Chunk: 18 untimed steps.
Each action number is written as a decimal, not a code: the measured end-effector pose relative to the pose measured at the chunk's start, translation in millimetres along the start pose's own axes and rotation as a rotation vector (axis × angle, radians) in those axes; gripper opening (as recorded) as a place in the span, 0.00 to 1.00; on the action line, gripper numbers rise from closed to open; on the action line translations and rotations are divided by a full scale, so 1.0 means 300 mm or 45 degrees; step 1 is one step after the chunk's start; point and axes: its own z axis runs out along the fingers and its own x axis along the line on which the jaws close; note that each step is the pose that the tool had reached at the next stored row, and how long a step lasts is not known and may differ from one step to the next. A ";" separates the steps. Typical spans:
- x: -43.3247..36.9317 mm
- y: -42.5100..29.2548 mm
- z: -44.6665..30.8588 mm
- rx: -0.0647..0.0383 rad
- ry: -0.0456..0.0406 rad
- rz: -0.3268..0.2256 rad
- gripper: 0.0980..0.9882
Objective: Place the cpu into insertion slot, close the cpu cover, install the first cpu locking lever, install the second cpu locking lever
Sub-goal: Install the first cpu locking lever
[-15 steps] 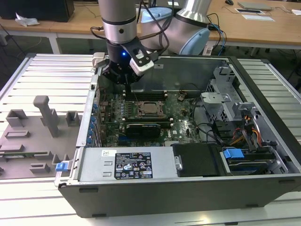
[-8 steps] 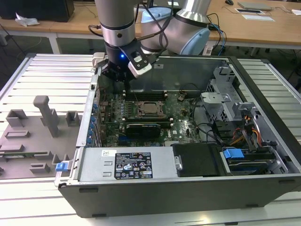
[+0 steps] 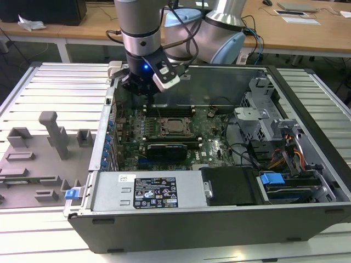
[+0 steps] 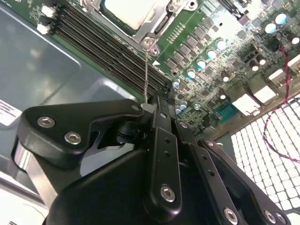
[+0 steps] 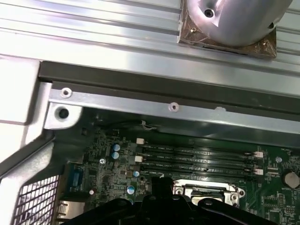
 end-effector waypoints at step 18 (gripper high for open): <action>-0.211 -0.037 0.028 0.000 0.001 0.000 0.01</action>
